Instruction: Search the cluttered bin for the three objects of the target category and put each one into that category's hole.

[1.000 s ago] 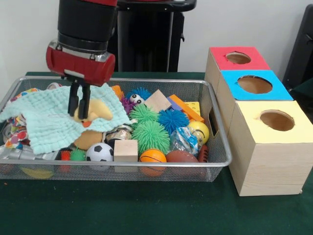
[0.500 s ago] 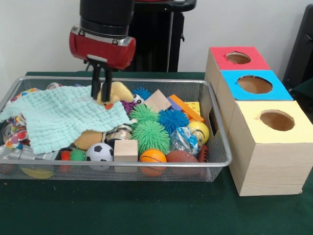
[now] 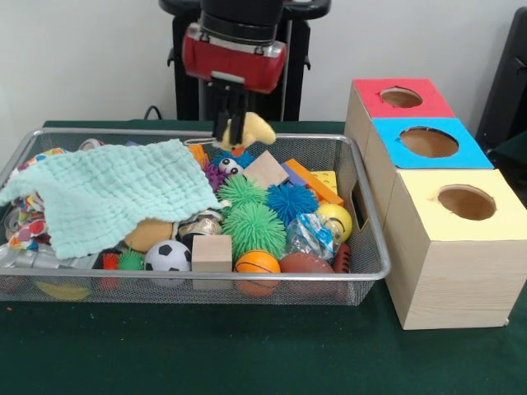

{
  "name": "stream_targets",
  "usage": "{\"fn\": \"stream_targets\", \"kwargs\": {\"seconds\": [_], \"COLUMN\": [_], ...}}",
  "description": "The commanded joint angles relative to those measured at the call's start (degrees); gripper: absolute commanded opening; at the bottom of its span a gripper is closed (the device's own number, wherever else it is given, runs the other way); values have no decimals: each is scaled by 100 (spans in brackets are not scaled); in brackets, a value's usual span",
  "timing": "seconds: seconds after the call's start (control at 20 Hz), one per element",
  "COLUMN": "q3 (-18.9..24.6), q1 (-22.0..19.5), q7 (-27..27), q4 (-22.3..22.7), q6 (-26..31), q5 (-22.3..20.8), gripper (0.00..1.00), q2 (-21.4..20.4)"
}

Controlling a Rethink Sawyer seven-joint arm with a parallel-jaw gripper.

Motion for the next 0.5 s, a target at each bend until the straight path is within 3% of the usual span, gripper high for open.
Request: {"fn": "stream_targets", "kwargs": {"seconds": [0.05,0.3,0.5], "q3": [-250,-425,-523], "q1": [428,665,822], "q7": [1674,1716,1730], "q4": [935,1110,1387], "q6": [221,337,118], "q5": [329,570,760], "gripper": [0,0,0], "q2": [-197,-348,-438]}}
